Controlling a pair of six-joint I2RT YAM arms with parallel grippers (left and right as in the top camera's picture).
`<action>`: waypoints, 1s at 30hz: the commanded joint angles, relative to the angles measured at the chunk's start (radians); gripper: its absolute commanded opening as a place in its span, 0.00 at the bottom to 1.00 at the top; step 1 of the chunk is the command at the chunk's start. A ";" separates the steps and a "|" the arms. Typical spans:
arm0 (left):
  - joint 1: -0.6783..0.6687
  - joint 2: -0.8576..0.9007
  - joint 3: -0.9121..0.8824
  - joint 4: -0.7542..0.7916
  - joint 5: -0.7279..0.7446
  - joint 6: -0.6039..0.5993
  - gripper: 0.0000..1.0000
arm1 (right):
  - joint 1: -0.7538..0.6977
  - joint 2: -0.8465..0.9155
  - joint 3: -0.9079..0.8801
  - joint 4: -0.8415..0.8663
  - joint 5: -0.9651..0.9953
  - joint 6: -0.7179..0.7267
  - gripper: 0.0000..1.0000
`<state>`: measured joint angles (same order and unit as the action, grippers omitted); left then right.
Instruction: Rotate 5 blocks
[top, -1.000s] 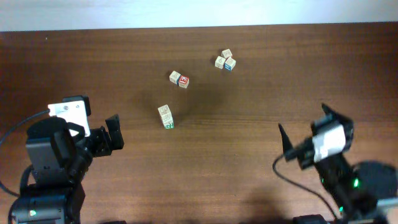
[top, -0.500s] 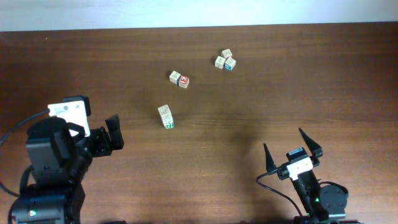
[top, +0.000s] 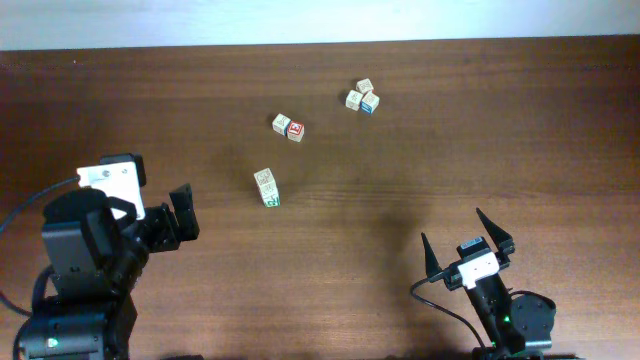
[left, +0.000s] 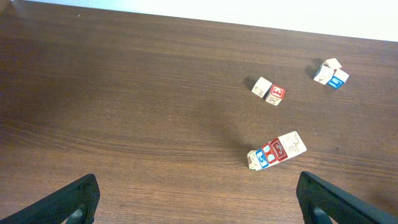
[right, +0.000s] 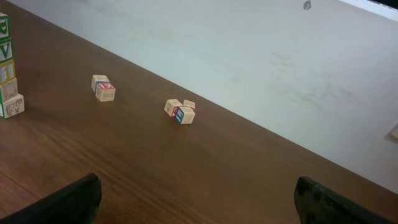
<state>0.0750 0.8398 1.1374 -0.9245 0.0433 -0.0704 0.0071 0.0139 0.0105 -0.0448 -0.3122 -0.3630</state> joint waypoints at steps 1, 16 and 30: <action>-0.001 -0.003 0.011 0.002 -0.006 0.019 1.00 | -0.006 -0.011 -0.005 -0.006 0.005 0.004 0.98; -0.001 -0.003 0.011 0.002 -0.009 0.019 0.99 | -0.006 -0.011 -0.005 -0.006 0.006 0.004 0.98; 0.000 -0.330 -0.392 0.204 -0.009 0.112 0.99 | -0.006 -0.011 -0.005 -0.006 0.006 0.004 0.98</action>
<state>0.0750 0.6182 0.8711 -0.8421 0.0055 -0.0662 0.0071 0.0139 0.0105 -0.0448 -0.3122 -0.3634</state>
